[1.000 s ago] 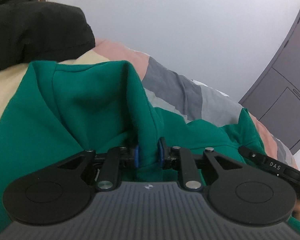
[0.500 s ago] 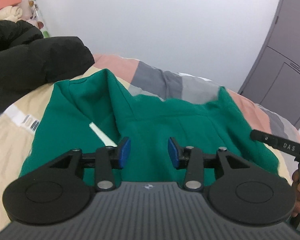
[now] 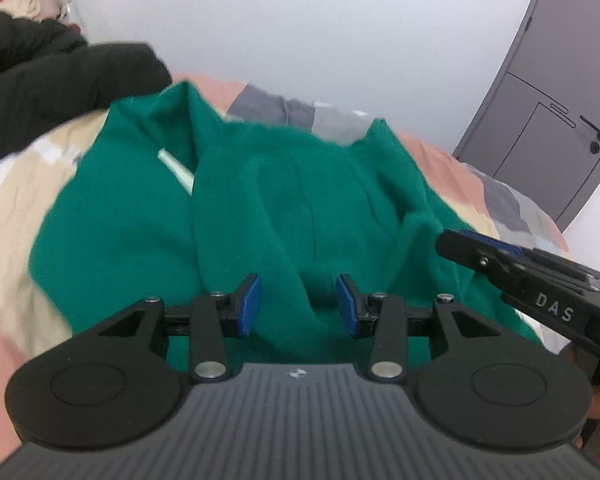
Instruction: Fold large clothes
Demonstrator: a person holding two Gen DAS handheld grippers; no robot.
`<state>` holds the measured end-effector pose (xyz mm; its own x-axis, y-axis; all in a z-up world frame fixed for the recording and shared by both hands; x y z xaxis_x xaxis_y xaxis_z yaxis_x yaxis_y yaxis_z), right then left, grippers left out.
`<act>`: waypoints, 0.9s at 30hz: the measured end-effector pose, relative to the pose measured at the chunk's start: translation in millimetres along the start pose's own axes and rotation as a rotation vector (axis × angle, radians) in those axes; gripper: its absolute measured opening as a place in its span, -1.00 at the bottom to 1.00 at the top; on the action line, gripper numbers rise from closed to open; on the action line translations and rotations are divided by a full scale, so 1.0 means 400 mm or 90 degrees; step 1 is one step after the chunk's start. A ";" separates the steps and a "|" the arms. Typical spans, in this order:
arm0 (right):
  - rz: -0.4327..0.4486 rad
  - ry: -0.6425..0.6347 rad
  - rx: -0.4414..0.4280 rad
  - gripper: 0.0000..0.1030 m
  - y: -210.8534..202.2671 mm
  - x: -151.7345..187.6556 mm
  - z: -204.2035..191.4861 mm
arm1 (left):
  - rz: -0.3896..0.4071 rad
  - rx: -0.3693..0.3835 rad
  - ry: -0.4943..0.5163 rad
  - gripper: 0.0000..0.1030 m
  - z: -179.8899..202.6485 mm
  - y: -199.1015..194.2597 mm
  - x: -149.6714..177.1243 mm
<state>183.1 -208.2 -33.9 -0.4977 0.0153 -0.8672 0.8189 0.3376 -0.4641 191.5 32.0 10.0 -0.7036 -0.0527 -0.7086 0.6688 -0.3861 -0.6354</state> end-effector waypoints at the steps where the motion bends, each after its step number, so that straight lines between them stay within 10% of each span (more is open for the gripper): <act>1: -0.002 -0.008 -0.002 -0.50 0.000 0.011 -0.008 | -0.003 0.000 -0.004 -0.09 -0.004 -0.001 0.018; 9: -0.130 0.002 0.025 -0.52 0.105 0.121 -0.004 | -0.050 -0.014 -0.015 -0.09 -0.027 0.060 0.076; 27: -0.116 -0.047 0.010 -0.50 0.019 0.113 -0.015 | -0.016 -0.065 0.021 0.15 -0.050 -0.093 0.091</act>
<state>165.1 -199.3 -75.4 -0.6158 -0.1143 -0.7796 0.7220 0.3144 -0.6164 145.8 62.7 1.6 -0.7140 -0.0136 -0.7001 0.6727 -0.2908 -0.6804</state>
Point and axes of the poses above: each gripper's, at about its wrist camera, not at the fingertips, and y roughly the way its jaws point, z to its right, x to its underside, the point moved 2 cm from there along y, roughly the way its jaws point, and after that the axes turned 2 degrees about -z, right-handed, at the moved point
